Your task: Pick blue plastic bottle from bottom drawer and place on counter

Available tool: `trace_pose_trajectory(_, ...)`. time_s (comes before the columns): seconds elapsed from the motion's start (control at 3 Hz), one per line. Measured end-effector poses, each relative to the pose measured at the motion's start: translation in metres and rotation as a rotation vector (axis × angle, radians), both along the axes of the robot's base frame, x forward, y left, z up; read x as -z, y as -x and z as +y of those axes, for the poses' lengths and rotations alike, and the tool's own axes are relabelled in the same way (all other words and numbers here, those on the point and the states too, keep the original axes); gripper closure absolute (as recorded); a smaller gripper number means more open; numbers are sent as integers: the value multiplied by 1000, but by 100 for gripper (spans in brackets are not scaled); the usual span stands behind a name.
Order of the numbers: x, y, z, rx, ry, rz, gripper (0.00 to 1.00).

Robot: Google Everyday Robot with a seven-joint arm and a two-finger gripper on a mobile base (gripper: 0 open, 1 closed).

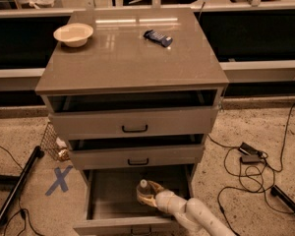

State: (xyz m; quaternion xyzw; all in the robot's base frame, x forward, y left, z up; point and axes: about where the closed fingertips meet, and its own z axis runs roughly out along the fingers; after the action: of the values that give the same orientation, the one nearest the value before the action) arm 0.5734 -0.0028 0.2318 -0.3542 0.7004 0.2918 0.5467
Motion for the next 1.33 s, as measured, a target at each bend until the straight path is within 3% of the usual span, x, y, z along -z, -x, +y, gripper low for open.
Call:
trace_pose_trajectory(0.33,-1,-11,-5,-44,-38,-9,96)
trace_pose_trajectory(0.67,-21,-13,-20,-153,-44,-44,100)
trace_pose_trajectory(1.33,-107,20,-87,-446,10,-133,100)
